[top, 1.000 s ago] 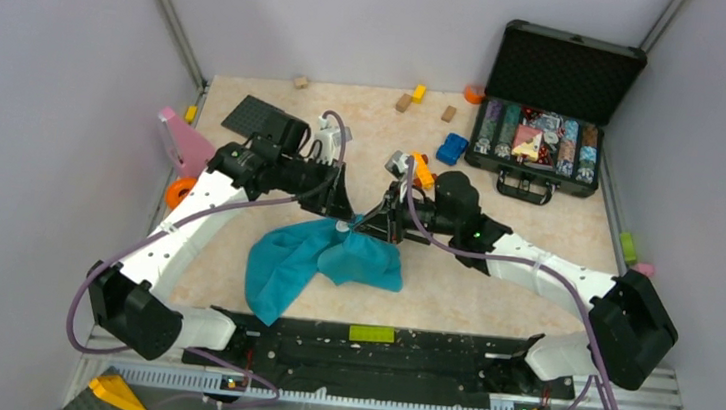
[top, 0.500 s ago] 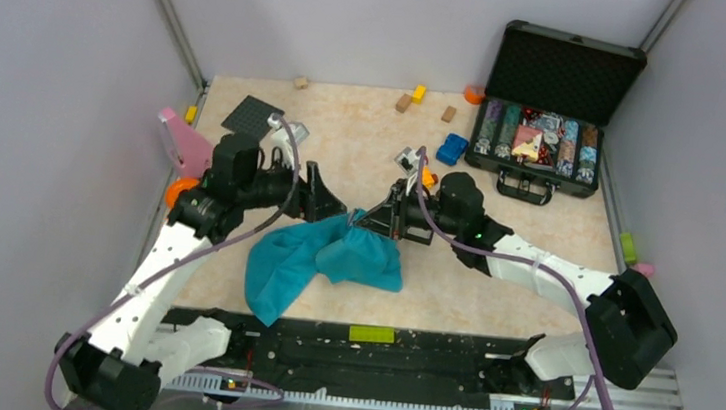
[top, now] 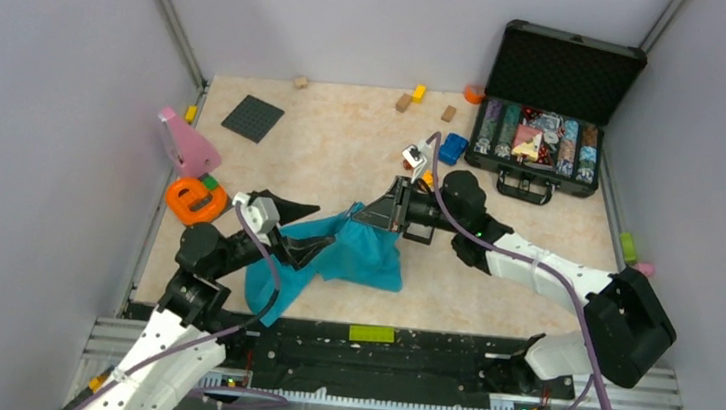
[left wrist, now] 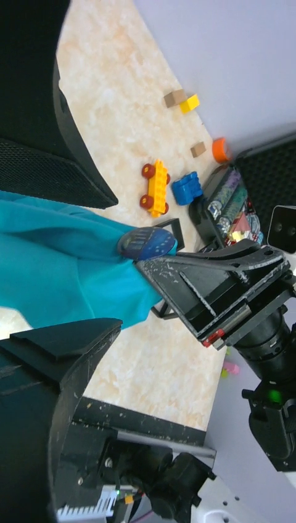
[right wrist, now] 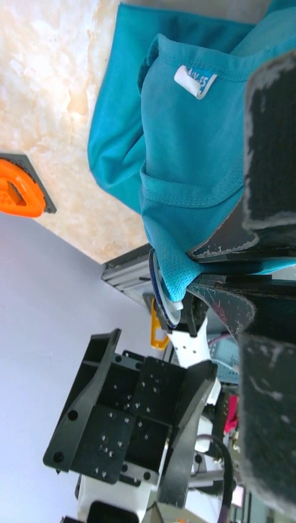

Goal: Remove the brooch from the garment

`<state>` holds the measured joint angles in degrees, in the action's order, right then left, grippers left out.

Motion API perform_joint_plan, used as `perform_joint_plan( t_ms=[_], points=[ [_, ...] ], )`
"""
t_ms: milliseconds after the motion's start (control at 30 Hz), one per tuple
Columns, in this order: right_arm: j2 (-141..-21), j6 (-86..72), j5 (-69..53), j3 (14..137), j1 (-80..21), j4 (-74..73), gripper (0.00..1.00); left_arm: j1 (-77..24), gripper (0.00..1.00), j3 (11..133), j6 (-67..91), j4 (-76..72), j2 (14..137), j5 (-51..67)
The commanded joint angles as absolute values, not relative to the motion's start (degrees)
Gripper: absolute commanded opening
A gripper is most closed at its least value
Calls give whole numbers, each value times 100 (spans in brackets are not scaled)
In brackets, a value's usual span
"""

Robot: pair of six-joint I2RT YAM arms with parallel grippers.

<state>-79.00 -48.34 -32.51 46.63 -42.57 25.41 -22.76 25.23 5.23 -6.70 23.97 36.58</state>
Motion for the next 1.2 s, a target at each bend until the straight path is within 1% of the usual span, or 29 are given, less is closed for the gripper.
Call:
perform_joint_plan(
  t_ms=[0,67,200,333,400,467,600,667,767,833,900,967,1033,1067,1100,1133,1167],
  points=[
    [-7855,-5409,-3432,4850,-4223,3173,0,-2320,67,2680,53,-1553,2850,3862],
    [-7828,-5483,-3412,4820,-4220,3242,0,-2396,67,2765,-22,-1583,3053,3868],
    [-7822,-5539,-3491,4850,-4226,3280,0,-2634,60,2834,-355,-1507,3168,3476],
    [-7846,-5557,-3557,4860,-4236,3292,0,-2865,58,2909,-438,-1565,3291,3322],
    [-7872,-5574,-3582,4854,-4242,3330,0,-2958,56,2962,-506,-1524,3389,3261],
    [-7883,-5590,-3601,4839,-4260,3388,0,-3030,50,3014,-572,-1462,3473,3158],
    [-7880,-5601,-3636,4819,-4280,3414,0,-3074,31,3118,-704,-1259,3567,3030],
    [-7884,-5616,-3659,4801,-4280,3442,0,-3076,27,3176,-789,-1103,3606,3021],
    [-7875,-5637,-3686,4799,-4289,3478,0,-3071,25,3183,-796,-1025,3641,2977],
    [-7869,-5642,-3706,4799,-4289,3502,0,-3078,22,3172,-780,-1021,3632,2911],
    [-7875,-5643,-3730,4793,-4289,3502,0,-3081,15,3181,-782,-990,3614,2861],
    [-7874,-5596,-3751,4782,-4296,3469,0,-3085,1,3245,-729,-934,3628,2772],
    [-7875,-5451,-3753,4768,-4298,3326,0,-3083,0,3447,-492,-741,3729,2635],
    [-7875,-5332,-3746,4760,-4298,3225,8,-3085,0,3593,-466,-545,3799,2685],
    [-7868,-5105,-3763,4748,-4298,3086,27,-3085,0,3742,-435,-338,3891,2762],
    [-7834,-4867,-3779,4728,-4298,2960,39,-3083,0,3902,-378,-107,3990,2826],
    [-7780,-4614,-3744,4710,-4298,2803,48,-3080,0,4052,-304,137,4117,2916]
  ],
)
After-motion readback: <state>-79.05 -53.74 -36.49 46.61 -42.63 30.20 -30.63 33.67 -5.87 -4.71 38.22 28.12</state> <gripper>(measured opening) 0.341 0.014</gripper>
